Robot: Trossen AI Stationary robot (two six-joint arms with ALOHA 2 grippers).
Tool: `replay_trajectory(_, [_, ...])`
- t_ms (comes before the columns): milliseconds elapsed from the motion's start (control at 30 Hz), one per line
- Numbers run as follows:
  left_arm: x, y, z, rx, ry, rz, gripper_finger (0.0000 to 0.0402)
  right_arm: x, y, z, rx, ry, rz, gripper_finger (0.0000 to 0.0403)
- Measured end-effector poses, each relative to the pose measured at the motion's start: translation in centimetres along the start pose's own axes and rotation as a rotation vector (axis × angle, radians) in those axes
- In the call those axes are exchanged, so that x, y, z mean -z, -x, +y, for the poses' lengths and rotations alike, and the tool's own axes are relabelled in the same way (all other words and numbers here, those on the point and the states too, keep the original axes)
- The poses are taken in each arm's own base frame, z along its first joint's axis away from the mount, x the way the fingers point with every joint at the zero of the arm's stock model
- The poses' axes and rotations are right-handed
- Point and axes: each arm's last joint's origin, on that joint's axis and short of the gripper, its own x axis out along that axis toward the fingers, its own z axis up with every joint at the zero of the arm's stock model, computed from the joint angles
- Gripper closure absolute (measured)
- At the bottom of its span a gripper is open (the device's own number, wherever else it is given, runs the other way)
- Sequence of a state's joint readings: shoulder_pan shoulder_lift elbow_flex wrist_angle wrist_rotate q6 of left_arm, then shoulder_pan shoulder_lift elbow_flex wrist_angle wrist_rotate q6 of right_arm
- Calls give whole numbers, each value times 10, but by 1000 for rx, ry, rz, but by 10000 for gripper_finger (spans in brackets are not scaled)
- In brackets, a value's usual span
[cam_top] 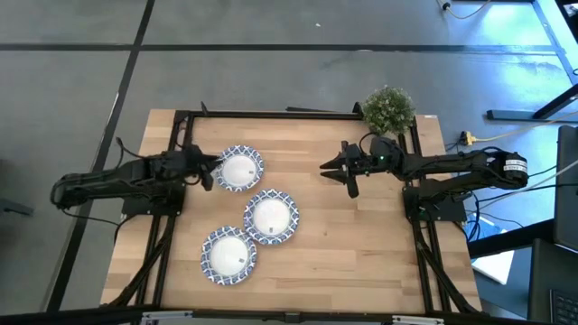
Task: Nest bowls inside each other
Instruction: Stack the white patterned bowl on top of the other white patterned bowls
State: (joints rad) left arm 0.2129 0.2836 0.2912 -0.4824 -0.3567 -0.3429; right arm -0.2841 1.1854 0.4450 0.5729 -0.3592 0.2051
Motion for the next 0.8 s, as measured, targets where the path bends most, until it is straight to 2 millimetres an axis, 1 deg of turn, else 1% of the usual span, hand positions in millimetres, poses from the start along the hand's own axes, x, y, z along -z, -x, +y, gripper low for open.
replay_trajectory(133, [-16, 7, 1, -38, 2, -57, 301, 0, 0, 0, 1, 0, 0, 279])
replay_trajectory(267, [-16, 4, 5, -97, 28, -20, 284, 0, 0, 0, 2, 0, 0, 279])
replay_trajectory(433, [-16, -5, 9, -131, 45, 43, 278, 0, 0, 0, 2, 0, 0, 279])
replay_trajectory(567, [-16, -15, 12, -142, 128, 93, 278, 0, 0, 0, 2, 0, 0, 279])
replay_trajectory(800, [-22, -29, 16, -123, 180, 97, 278, 0, 0, 0, 1, -5, 1, 279])
